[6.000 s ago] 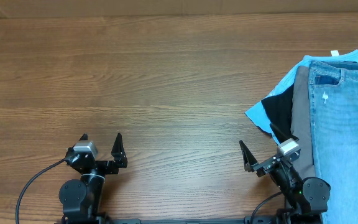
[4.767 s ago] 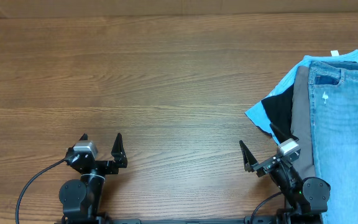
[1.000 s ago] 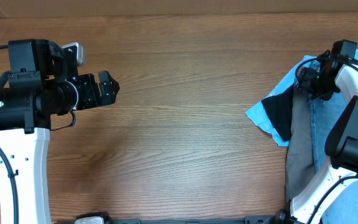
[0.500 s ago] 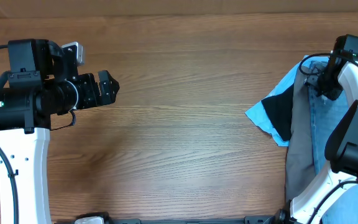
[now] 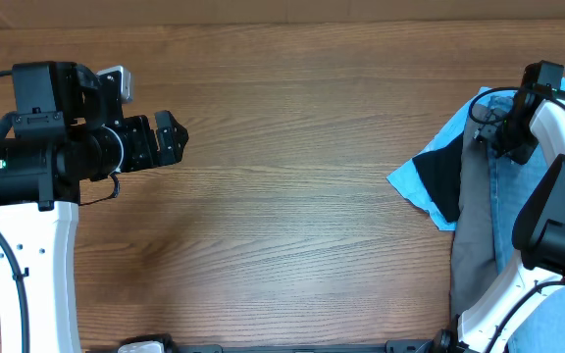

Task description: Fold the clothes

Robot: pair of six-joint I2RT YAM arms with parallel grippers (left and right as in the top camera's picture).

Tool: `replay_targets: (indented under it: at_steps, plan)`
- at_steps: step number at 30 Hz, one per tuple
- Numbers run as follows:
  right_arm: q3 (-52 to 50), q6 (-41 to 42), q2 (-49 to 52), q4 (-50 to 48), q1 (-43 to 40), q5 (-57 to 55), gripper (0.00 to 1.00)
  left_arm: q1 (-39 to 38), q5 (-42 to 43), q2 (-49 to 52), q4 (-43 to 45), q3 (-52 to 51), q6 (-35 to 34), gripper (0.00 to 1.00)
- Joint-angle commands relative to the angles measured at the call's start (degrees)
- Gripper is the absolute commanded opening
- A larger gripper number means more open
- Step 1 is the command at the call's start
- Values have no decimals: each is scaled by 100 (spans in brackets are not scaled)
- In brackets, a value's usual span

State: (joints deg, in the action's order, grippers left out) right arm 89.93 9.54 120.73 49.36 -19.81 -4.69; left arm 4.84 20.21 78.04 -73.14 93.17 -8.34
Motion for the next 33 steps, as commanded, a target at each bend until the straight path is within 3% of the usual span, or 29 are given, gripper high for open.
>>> replay_targets:
  at_steps: [1, 4, 10, 12, 13, 18, 27, 33]
  plan:
    - [-72, 76, 114, 4, 20, -380, 59, -37, 79, 44, -37, 151, 149, 100]
    - [-74, 295, 192, 48, 13, -866, 55, -37, 83, 44, -35, 151, 149, 100]
    - [-74, 236, 323, -20, 13, -756, 55, -37, 81, 44, -35, 151, 149, 100]
    - [-74, 225, 328, -39, 13, -702, 57, -37, 81, 44, -28, 149, 149, 100]
    - [-74, 219, 328, -37, 13, -599, 63, -37, 81, 44, -28, 151, 149, 100]
    - [-74, -999, 328, 33, 35, 789, 64, -37, 81, 44, -28, 151, 149, 100]
    - [-74, -92, 341, 153, 15, -962, 61, -37, 79, 44, -11, 151, 151, 100]
    - [-74, -68, 361, 160, 9, -1075, 56, -37, 81, 44, -9, 151, 151, 100]
